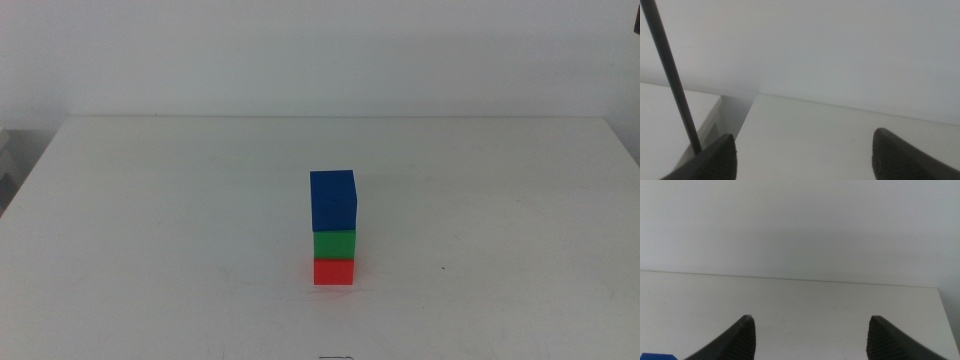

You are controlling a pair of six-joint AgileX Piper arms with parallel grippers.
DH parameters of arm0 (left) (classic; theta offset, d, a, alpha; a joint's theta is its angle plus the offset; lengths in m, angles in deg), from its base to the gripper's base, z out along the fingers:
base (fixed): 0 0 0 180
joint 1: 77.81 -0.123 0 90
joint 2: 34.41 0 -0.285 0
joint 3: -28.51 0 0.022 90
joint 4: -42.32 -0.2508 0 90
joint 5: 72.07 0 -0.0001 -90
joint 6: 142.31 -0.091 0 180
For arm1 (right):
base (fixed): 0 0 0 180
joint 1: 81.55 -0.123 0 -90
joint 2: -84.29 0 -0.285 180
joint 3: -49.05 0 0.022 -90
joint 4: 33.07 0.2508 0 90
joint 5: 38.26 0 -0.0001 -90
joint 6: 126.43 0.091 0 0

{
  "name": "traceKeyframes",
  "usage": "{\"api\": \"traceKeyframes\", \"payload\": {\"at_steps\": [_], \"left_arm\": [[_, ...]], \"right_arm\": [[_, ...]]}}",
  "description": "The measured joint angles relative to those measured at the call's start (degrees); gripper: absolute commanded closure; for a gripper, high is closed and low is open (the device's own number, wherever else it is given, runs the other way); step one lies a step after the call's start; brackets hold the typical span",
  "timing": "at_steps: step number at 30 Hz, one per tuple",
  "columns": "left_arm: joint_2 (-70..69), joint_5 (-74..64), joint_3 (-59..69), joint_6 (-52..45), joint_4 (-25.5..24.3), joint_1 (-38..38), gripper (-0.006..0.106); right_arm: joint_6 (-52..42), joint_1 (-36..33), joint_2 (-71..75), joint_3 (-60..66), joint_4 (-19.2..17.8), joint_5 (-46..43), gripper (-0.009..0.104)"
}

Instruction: Stack red cubes first, then green, then blue cubes in a specific spot.

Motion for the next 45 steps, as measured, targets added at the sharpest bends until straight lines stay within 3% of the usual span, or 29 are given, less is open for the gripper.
{"api": "traceKeyframes", "payload": {"at_steps": [9,14,18,22,30,45], "left_arm": [[-2.77,0.64,0.29,0.12,0.00,0.00,0.009],[-9.91,6.26,7.43,0.16,0.00,0.00,0.009],[-18.52,9.67,18.15,0.16,0.00,0.69,0.009],[-27.44,10.29,28.08,0.16,0.00,1.16,0.009],[-39.46,10.35,42.59,0.16,0.00,1.18,0.009],[-42.71,11.41,55.78,0.16,0.00,1.18,0.009]], "right_arm": [[0.00,1.32,4.06,4.65,0.11,-4.28,0.038],[0.00,7.47,15.87,20.09,0.51,-18.12,0.038],[0.00,11.46,27.38,33.42,0.51,-24.11,0.038],[0.00,11.97,39.83,46.43,0.01,-24.63,0.038],[0.00,11.97,57.38,61.75,-5.24,-24.58,0.038],[0.00,11.97,58.98,67.57,-8.71,-23.98,0.038]]}}
